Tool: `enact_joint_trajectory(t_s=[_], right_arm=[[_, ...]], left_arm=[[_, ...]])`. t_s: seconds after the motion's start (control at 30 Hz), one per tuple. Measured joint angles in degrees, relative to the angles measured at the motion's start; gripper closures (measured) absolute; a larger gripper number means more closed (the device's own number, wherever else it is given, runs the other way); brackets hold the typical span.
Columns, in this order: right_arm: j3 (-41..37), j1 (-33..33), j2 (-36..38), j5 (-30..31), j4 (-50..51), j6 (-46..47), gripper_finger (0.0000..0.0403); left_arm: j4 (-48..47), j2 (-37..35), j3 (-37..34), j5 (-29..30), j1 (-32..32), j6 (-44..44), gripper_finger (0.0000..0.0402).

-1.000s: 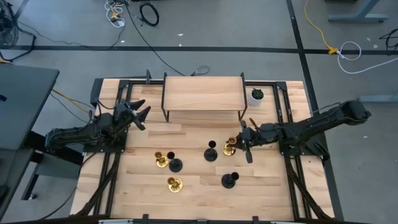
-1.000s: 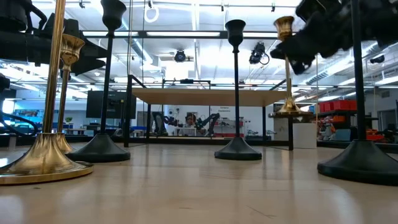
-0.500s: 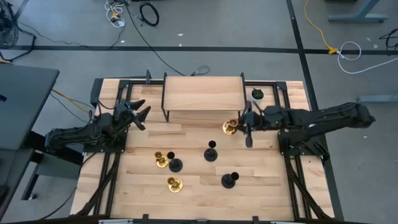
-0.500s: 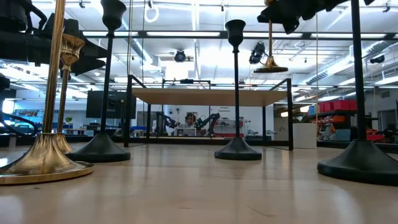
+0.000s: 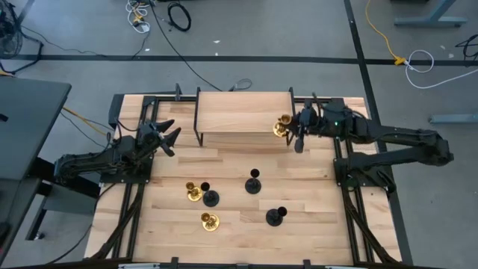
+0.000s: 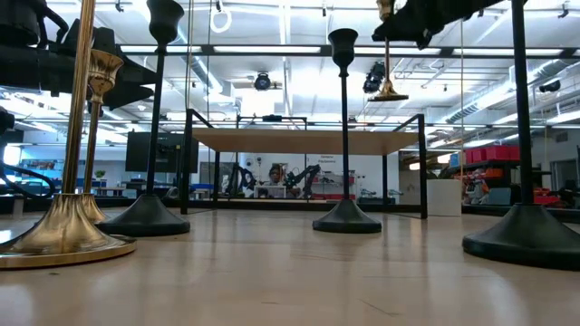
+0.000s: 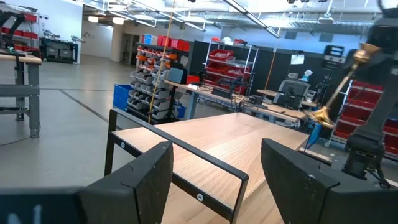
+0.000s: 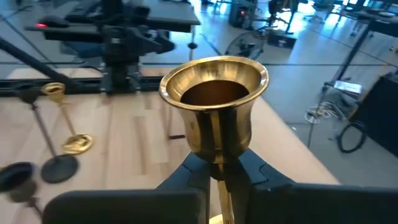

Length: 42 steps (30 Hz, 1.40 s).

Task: Pick & Place candle stick holders
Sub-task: Put the top right gold candle holder on the shelf

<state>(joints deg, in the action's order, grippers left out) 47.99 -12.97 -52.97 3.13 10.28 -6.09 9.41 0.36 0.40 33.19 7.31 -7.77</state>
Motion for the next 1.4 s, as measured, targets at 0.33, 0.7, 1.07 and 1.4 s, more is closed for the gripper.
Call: enact_joint_trajectory(t_s=[0.33,0.7,1.07,1.4], right_arm=[[0.0,-16.6,-0.4,-13.8,-4.8,0.2,0.0381],[0.0,-29.7,-7.9,-28.6,-15.2,4.3,0.0382],[5.1,-37.2,-16.2,-31.5,-14.0,3.8,0.0382],[7.8,-39.1,-22.8,-32.6,-13.5,2.8,0.0379]], left_arm=[[0.0,0.0,0.0,0.0,0.0,0.0,0.0157],[0.0,0.0,0.0,0.0,0.0,0.0,0.0157],[0.0,0.0,0.0,0.0,0.0,0.0,0.0157],[0.0,0.0,0.0,0.0,0.0,0.0,0.0157]])
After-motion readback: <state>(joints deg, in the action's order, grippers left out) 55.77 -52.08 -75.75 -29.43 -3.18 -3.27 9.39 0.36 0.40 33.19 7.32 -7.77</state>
